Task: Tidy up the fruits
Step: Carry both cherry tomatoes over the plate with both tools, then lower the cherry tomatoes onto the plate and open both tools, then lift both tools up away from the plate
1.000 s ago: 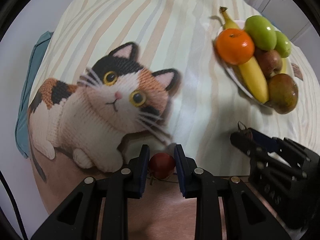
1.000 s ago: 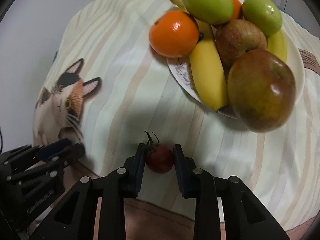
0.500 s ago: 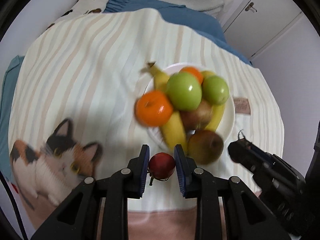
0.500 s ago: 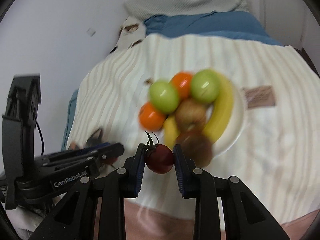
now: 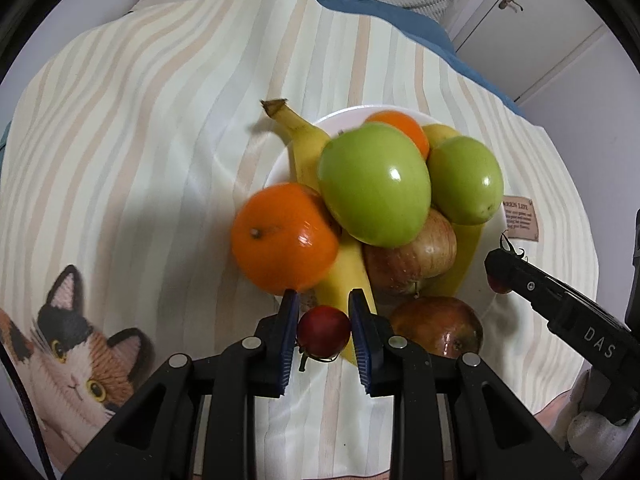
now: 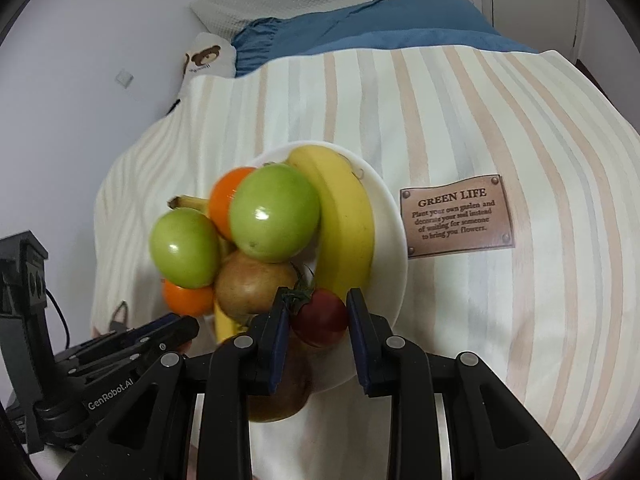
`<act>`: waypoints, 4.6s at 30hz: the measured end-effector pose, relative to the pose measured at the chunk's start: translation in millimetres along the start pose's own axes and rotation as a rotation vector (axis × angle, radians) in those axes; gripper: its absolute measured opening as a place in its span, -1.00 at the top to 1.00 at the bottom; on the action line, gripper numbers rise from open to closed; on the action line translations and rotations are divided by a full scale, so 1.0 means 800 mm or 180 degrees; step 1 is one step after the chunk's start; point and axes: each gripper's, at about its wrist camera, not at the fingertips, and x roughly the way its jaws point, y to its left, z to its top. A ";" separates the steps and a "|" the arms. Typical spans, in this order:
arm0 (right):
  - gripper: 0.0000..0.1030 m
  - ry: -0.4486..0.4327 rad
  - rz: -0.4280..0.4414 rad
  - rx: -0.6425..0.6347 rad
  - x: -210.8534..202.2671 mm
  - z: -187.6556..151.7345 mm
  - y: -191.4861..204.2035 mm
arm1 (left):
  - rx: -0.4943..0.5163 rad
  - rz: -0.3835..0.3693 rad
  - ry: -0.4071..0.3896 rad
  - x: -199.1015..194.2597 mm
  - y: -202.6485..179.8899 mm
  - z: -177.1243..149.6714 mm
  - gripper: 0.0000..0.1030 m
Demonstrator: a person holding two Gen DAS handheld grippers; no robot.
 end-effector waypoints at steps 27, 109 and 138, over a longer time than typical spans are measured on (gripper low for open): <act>0.10 0.0114 -0.0108 0.0027 0.019 -0.018 0.001 | -0.0072 -0.0046 0.0091 0.011 0.016 -0.005 0.34; -0.26 -0.0218 -0.0025 0.0458 -0.065 -0.035 -0.058 | 0.0429 -0.0329 0.0192 -0.022 -0.060 0.015 -0.04; -0.98 -0.0684 -0.0616 -0.0471 -0.262 -0.111 0.072 | 0.0425 0.0535 -0.0836 -0.250 -0.055 -0.099 -0.87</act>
